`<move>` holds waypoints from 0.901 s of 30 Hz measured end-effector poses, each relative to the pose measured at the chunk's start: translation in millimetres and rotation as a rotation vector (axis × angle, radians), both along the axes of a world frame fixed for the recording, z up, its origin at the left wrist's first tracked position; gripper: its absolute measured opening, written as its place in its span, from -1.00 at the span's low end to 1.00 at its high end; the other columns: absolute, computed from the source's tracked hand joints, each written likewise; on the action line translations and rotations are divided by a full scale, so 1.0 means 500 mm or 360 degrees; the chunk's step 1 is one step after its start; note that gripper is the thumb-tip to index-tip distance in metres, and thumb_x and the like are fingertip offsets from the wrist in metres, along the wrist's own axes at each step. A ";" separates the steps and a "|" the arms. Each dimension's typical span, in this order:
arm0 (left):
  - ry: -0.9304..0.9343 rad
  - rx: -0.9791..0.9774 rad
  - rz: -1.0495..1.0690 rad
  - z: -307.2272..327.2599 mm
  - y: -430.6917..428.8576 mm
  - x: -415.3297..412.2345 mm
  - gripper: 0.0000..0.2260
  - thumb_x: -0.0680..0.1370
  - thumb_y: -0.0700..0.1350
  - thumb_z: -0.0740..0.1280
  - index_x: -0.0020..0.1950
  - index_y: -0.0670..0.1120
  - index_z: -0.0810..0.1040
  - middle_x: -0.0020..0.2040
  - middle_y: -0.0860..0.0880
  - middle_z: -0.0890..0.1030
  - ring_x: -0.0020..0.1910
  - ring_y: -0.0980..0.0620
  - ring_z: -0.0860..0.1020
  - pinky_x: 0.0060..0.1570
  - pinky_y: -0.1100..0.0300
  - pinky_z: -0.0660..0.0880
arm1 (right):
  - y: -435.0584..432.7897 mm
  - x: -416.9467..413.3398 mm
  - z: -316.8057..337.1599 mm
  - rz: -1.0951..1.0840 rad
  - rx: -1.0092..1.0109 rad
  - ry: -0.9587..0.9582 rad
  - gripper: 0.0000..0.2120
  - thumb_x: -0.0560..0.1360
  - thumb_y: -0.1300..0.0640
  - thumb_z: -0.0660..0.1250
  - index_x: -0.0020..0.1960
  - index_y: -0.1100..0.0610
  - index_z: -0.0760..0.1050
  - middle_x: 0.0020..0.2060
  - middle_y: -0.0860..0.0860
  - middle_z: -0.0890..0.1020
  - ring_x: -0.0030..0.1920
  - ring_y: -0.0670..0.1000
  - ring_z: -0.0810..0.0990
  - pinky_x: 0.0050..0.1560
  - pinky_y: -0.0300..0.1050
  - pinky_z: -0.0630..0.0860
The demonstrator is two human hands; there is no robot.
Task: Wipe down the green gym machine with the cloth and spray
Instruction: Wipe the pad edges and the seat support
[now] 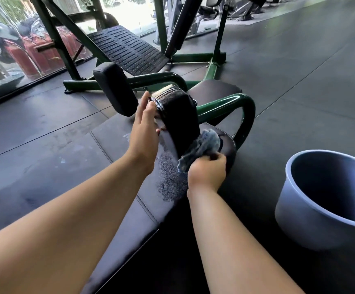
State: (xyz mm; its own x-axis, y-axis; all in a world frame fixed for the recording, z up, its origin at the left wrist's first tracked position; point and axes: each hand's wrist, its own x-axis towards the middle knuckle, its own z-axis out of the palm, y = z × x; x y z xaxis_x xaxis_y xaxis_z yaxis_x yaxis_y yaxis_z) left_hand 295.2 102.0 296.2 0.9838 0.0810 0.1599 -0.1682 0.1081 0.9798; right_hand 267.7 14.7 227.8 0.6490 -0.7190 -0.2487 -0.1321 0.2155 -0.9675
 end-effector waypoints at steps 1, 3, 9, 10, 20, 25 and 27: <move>0.0059 0.0011 -0.0026 -0.014 -0.005 -0.006 -0.63 0.67 0.05 0.03 0.49 0.23 0.22 0.45 0.19 0.34 0.41 0.18 0.32 0.24 0.15 0.32 | 0.001 0.001 -0.007 0.0062 0.0195 0.0097 -0.70 0.49 0.15 0.22 0.20 0.20 0.50 0.14 0.20 0.60 0.15 0.19 0.57 0.13 -0.04 0.49; 0.0180 0.0013 -0.0075 -0.043 -0.014 -0.020 -0.62 0.66 0.12 -0.01 0.50 0.29 0.14 0.45 0.23 0.31 0.42 0.18 0.29 0.30 0.08 0.28 | -0.010 0.008 -0.013 0.0222 0.0480 0.0175 -0.66 0.54 0.16 0.21 0.26 0.25 0.47 0.17 0.21 0.59 0.17 0.21 0.59 -0.03 -0.06 0.50; 0.0401 0.0020 -0.0244 -0.124 -0.003 -0.044 -0.62 0.65 0.16 -0.01 0.48 0.31 0.14 0.35 0.27 0.34 0.34 0.18 0.37 0.38 0.01 0.29 | -0.081 0.044 0.020 0.0580 0.0803 0.0142 -0.60 0.63 -0.05 0.10 0.26 0.18 0.50 0.19 0.18 0.59 0.23 0.19 0.55 0.21 0.02 0.47; 0.0443 0.0049 -0.0249 -0.137 0.002 -0.050 -0.63 0.66 0.12 0.01 0.48 0.27 0.17 0.33 0.23 0.38 0.28 0.15 0.44 0.34 0.05 0.35 | -0.088 0.045 0.026 0.0696 0.0887 0.0110 -0.53 0.61 -0.17 0.09 0.18 0.17 0.55 0.11 0.17 0.63 0.18 0.19 0.58 0.23 0.08 0.48; 0.0490 0.0819 -0.0116 -0.191 -0.009 -0.070 -0.56 0.44 -0.08 0.42 0.27 0.09 0.37 0.09 0.19 0.59 -0.04 0.18 0.59 0.01 0.19 0.53 | -0.102 0.011 -0.045 0.0474 -0.0088 0.0256 -0.74 0.43 -0.10 0.34 -0.10 0.10 0.53 -0.13 0.10 0.63 -0.15 0.09 0.62 -0.29 -0.13 0.51; 0.0447 0.0823 -0.0051 -0.200 -0.012 -0.086 -0.53 0.41 -0.04 0.45 0.25 0.08 0.35 0.02 0.21 0.54 -0.09 0.22 0.56 -0.06 0.29 0.46 | -0.109 0.013 -0.054 0.0727 0.0060 0.0253 -0.84 0.53 0.28 0.23 0.03 0.14 0.55 -0.11 0.13 0.67 -0.11 0.14 0.67 -0.02 0.11 0.63; 0.0471 0.0789 0.0027 -0.201 -0.007 -0.091 -0.58 0.43 -0.04 0.44 0.23 0.09 0.38 -0.05 0.19 0.54 -0.14 0.24 0.55 -0.13 0.32 0.44 | -0.118 0.013 -0.054 0.0991 -0.0338 0.0256 -0.85 0.51 0.23 0.22 -0.10 0.11 0.57 -0.16 0.10 0.68 -0.10 0.14 0.66 0.00 0.11 0.61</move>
State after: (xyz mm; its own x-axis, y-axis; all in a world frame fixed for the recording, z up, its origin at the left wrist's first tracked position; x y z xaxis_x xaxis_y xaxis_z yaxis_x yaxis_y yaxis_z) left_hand 249.6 98.4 195.8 0.9916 0.0830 -0.0990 0.1232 -0.3760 0.9184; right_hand 274.3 -44.5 200.9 0.9248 -0.2668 -0.2714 -0.3158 -0.1400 -0.9385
